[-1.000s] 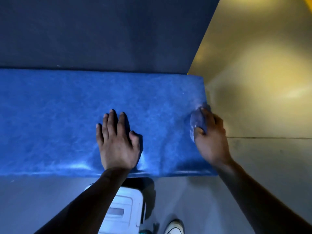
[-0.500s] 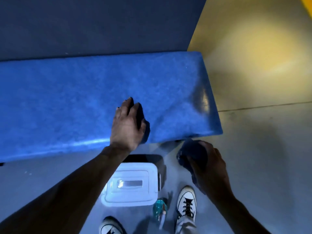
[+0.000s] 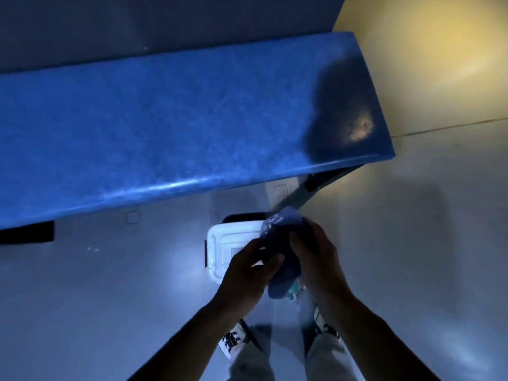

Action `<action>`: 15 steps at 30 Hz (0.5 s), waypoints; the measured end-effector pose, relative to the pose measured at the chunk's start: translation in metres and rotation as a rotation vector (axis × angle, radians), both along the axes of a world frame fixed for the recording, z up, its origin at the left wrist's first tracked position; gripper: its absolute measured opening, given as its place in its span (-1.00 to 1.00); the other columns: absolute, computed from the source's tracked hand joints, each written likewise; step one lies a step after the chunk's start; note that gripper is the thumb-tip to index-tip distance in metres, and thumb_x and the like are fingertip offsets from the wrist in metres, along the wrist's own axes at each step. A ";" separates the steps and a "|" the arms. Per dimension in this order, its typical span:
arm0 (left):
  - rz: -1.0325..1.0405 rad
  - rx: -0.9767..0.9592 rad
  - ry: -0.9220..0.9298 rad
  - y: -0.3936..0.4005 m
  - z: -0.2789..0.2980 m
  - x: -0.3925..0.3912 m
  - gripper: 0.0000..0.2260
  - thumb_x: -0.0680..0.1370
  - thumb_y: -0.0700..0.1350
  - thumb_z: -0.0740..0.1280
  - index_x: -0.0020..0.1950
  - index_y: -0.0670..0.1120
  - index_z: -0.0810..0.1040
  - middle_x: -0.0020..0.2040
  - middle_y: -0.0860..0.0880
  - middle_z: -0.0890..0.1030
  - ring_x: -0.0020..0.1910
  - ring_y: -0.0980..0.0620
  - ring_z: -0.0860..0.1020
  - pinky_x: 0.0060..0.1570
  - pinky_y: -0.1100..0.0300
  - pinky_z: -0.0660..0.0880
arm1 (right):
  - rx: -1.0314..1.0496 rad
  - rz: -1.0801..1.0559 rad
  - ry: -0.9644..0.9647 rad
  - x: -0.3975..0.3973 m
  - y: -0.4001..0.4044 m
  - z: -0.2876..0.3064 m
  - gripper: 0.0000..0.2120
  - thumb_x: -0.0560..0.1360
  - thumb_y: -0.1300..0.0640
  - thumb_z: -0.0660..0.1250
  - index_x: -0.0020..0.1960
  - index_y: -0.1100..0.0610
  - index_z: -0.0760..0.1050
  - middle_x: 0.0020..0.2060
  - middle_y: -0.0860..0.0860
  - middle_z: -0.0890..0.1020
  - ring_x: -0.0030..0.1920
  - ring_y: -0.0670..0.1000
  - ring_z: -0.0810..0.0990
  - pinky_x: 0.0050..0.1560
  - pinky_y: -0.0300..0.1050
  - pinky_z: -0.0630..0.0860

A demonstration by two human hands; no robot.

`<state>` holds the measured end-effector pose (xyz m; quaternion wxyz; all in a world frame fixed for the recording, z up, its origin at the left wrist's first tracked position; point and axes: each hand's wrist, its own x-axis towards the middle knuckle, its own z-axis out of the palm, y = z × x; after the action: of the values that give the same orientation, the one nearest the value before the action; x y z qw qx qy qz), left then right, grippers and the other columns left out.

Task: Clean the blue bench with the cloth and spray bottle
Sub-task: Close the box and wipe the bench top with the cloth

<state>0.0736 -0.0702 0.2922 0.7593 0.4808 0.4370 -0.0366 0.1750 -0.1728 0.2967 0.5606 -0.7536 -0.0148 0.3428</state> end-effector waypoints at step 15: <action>0.198 0.414 0.262 0.015 -0.253 -0.045 -0.82 0.54 -0.41 0.40 -0.02 -0.15 0.61 -0.18 -0.08 0.65 -0.19 0.03 0.59 -0.13 0.31 0.52 | -0.371 0.414 0.091 -0.016 0.017 -0.227 -0.67 0.48 0.18 0.34 0.23 0.04 0.54 0.10 0.12 0.69 0.11 0.20 0.66 0.17 0.21 0.59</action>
<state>0.0286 -0.0554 0.0395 0.5818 0.5719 0.5745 0.0661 0.1593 -0.1561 0.0693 0.3312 -0.8083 -0.0802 0.4801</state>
